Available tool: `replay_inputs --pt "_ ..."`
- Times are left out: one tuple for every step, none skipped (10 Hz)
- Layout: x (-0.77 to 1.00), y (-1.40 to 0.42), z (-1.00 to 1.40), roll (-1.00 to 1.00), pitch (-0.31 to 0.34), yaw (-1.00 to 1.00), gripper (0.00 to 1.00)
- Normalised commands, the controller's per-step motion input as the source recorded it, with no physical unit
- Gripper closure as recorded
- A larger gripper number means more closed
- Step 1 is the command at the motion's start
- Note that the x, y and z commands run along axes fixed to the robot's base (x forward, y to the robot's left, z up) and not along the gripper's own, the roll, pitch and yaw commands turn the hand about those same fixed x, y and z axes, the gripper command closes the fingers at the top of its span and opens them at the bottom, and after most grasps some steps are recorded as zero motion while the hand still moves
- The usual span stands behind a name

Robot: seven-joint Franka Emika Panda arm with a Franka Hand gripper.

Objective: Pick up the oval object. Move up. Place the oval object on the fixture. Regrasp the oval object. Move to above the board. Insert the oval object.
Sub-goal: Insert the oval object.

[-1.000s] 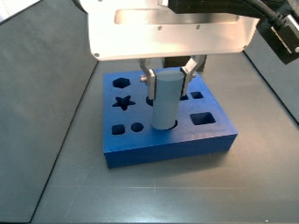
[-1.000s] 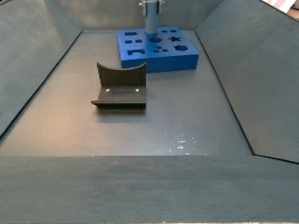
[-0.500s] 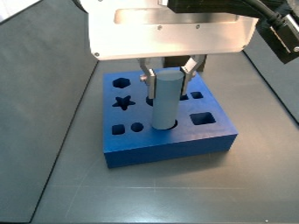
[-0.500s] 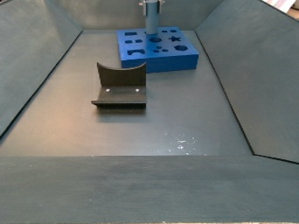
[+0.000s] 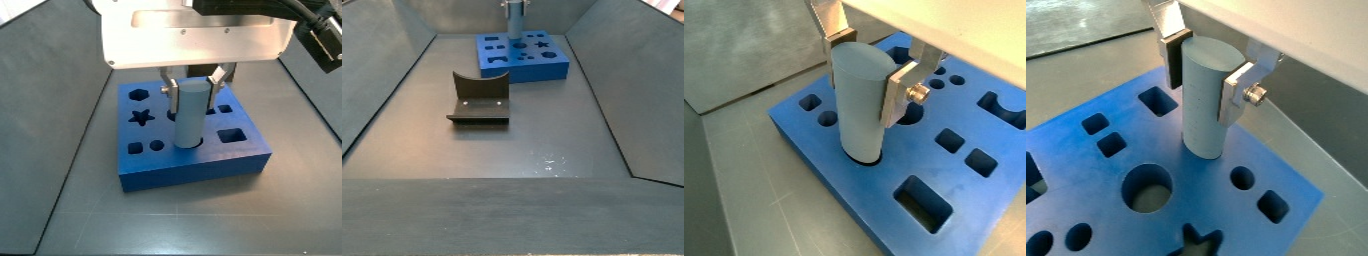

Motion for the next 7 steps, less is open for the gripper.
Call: replay_inputs --pt "0.39 0.13 -0.43 0.07 0.004 0.00 1.00" --pt "0.27 0.00 -0.07 0.02 0.000 0.00 1.00" --pt "0.13 0.00 -0.07 0.06 0.000 0.00 1.00" --pt "0.02 0.00 -0.54 0.29 0.000 0.07 1.00" --pt "-0.01 -0.11 -0.63 0.35 -0.056 0.19 1.00" --pt "-0.03 -0.17 -0.61 0.36 -0.051 0.20 1.00" --pt "0.00 -0.21 -0.65 0.33 -0.066 0.17 1.00"
